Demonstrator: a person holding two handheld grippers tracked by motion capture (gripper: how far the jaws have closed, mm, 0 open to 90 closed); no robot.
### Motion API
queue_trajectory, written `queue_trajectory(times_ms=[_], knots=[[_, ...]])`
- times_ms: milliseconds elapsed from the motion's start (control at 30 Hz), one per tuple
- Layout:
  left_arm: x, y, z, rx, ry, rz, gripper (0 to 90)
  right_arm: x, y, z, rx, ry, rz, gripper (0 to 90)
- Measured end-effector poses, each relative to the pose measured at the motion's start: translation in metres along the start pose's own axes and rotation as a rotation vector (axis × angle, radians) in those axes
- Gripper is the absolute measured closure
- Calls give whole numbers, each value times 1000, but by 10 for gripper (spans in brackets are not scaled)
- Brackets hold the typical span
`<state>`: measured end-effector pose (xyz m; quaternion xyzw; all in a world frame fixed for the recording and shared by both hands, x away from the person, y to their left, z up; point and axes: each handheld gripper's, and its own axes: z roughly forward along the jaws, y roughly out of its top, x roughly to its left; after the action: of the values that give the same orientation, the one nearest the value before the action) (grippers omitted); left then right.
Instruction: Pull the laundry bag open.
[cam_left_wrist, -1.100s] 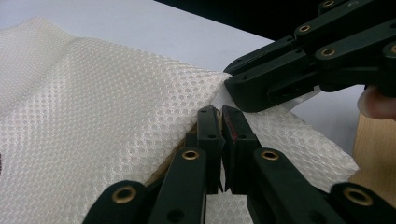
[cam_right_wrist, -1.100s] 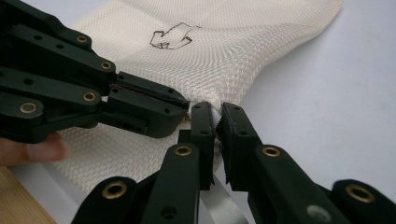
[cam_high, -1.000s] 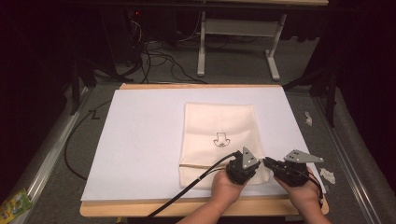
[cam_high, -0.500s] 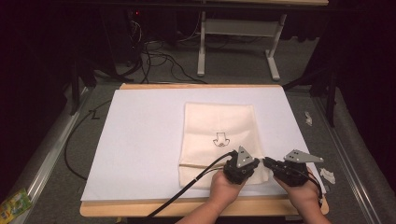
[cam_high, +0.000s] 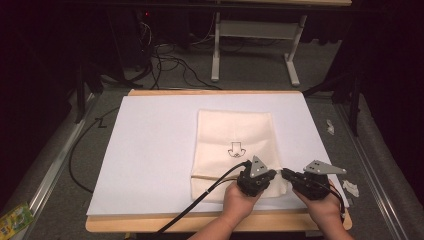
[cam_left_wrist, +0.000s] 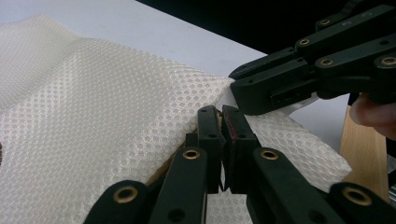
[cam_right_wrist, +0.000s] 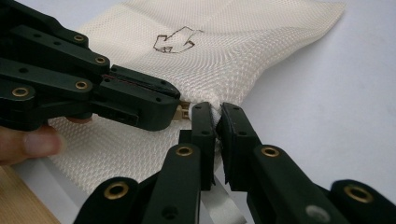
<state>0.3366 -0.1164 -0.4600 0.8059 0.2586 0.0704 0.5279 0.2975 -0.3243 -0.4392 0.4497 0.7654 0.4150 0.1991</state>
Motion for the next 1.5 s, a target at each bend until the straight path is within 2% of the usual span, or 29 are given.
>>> queue_trajectory(times_ms=[233, 267, 333, 367, 500, 533, 567, 733, 800, 933, 1000, 1500], knots=[[4, -3, -6, -8, -6, -17, 880, 3, 2, 1, 1, 8, -8, 867], [5, -3, -6, -4, -8, -26, 880, 5, 2, 2, 4, 7, -19, 868], [6, -3, -7, -6, -8, -30, 880, 5, 3, 2, 7, 12, -14, 868], [6, -4, -8, -12, -18, -44, 879, 5, 3, 2, 7, 17, -11, 868], [6, -3, -5, -7, -17, -49, 874, 3, 2, 2, -4, 35, 1, 867], [4, -2, -3, -5, -7, -36, 871, 3, 3, 3, -3, 33, 0, 868], [4, -2, -2, -3, -6, -38, 868, 3, 4, 2, -8, 30, -9, 867], [4, -2, 1, -9, -7, -57, 852, 2, 3, 3, -15, 36, 12, 866], [3, -2, 3, -15, -3, -53, 832, 1, 3, 2, -16, 39, 20, 866], [3, -2, 4, -19, -4, -65, 855, 0, 3, 1, -24, 44, 24, 866], [2, -2, 4, -23, 0, -58, 871, 0, 3, 0, -25, 42, 28, 866], [7, -7, -3, -15, -19, -76, 878, 5, 3, 3, 3, 30, 3, 871]])
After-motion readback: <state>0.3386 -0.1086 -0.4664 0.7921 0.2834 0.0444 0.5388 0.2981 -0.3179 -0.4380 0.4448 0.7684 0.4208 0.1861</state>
